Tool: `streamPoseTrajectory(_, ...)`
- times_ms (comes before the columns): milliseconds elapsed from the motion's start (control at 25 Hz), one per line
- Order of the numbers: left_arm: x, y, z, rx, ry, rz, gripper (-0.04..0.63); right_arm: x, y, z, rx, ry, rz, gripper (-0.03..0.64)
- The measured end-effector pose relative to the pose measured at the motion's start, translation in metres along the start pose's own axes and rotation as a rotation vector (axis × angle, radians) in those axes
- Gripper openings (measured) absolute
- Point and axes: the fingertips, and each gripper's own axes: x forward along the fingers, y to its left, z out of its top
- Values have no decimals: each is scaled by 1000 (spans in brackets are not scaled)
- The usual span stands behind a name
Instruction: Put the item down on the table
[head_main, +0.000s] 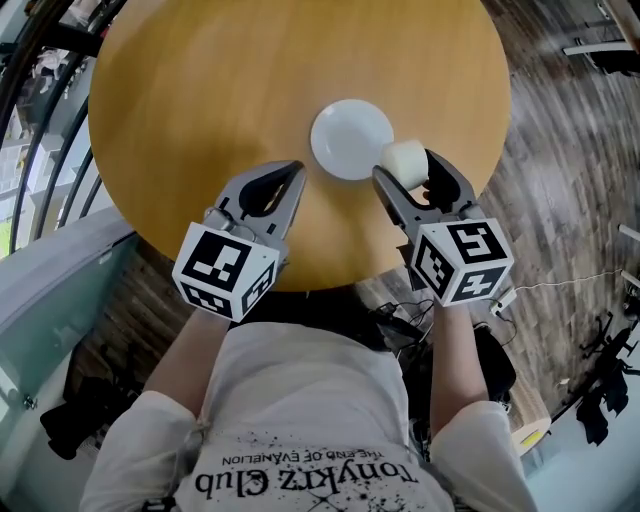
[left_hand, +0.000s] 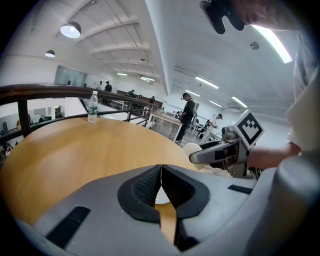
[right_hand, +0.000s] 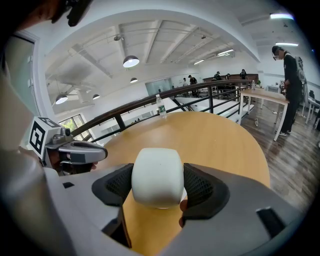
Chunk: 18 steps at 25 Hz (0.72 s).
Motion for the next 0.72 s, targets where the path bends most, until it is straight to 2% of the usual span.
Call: streamPoseTrajectory(720,16,38,-10,-46,10,46,25,75,-10,-28,-55,130,11,328)
